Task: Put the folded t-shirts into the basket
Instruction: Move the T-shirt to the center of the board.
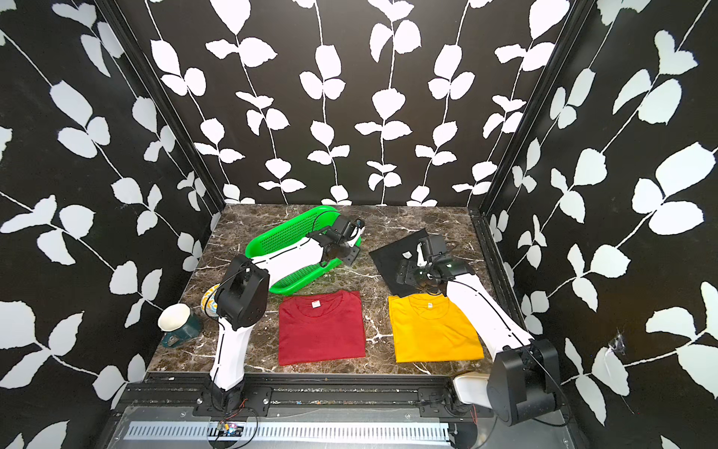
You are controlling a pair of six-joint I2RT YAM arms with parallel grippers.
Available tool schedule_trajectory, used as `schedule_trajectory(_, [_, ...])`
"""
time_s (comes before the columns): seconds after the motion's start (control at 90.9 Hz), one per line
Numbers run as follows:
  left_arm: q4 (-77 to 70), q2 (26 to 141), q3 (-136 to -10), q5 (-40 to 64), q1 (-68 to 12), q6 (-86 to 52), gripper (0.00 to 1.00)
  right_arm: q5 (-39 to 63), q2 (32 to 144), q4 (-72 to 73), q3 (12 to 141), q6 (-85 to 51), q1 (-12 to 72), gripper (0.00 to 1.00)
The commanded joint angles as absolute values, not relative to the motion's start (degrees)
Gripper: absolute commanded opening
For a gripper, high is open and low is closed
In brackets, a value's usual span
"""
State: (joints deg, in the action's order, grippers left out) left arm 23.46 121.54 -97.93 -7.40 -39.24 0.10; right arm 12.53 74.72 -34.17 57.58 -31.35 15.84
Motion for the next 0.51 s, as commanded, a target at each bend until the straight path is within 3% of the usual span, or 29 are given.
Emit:
schedule_trajectory(0.0, [21.37,122.07,-101.32,-8.89,-39.57,-1.87,0.44,13.21,74.22,-34.04,57.08,-31.38,16.26,0.86])
schedule_trajectory(0.264, [25.24,127.11,-109.83,-11.23,-39.48,9.63,0.49,17.11,74.95,-30.91,54.30,-33.50,23.16,0.85])
schedule_trajectory(0.495, [27.31,120.22,-107.52,-13.04,-39.46,11.08,0.72,20.53,80.01,-24.89,49.69,-39.43,39.40,0.84])
